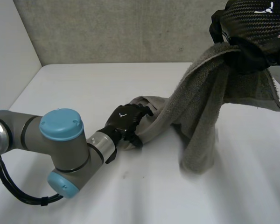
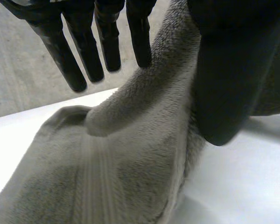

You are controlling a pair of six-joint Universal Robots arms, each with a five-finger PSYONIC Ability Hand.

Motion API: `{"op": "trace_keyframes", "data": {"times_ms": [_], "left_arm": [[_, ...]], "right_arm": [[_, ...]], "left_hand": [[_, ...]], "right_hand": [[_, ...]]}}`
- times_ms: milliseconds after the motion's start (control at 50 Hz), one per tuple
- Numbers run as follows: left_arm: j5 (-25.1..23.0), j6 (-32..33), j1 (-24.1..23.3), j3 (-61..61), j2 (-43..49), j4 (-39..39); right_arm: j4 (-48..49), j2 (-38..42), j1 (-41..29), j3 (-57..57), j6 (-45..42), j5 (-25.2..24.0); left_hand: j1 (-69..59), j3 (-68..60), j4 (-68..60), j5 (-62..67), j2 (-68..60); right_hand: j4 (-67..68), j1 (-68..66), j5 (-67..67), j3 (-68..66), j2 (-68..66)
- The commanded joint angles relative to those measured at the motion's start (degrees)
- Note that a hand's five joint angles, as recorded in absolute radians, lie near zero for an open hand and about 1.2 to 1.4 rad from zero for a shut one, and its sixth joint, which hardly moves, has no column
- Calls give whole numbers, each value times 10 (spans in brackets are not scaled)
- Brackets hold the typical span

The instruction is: Fold the towel.

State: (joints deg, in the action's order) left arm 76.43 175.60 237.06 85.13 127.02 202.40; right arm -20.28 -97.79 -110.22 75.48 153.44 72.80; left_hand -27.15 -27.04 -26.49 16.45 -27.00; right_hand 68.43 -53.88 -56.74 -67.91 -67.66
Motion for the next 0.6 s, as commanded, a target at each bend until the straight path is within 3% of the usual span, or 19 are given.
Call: {"op": "trace_keyframes", "data": {"times_ms": [20, 120, 240, 280, 360, 400, 520, 600], "left_arm": [[94, 6, 1, -62, 45, 1], [153, 32, 17, -55, 18, -3], [153, 99, 82, 14, -107, -1], [144, 165, 113, 46, -190, -4], [117, 236, 122, 62, -269, -14], [79, 293, 131, 74, -350, -43], [39, 364, 155, 85, -419, -126], [30, 442, 169, 98, -417, -242]], "right_arm": [[-16, -23, 7, 0, -3, -1], [-16, -16, 26, 5, -29, -3], [-16, -6, 81, 20, -70, -8], [-15, 29, 87, 22, -83, -6], [-12, 66, 88, 22, -87, -5], [-17, 88, 86, 24, -95, -4], [-30, 116, 84, 46, -125, -2], [-74, 156, 84, 77, -188, -3]], "left_hand": [[-529, -530, -535, 536, -530], [-529, -530, -535, 536, -530], [-529, -530, -535, 536, -530], [-529, -530, -535, 536, -530], [-529, -530, -535, 536, -530], [-529, -530, -535, 536, -530], [-529, -530, -535, 536, -530], [-529, -530, -535, 536, -530]], "right_hand": [[116, -261, -133, -121, -123], [116, -261, -133, -121, -123], [116, -261, -133, -121, -123], [116, -261, -133, -121, -123], [116, -261, -133, -121, -123], [116, -261, -133, -121, -123], [116, -261, -133, -121, -123], [116, -261, -133, -121, -123]]}}
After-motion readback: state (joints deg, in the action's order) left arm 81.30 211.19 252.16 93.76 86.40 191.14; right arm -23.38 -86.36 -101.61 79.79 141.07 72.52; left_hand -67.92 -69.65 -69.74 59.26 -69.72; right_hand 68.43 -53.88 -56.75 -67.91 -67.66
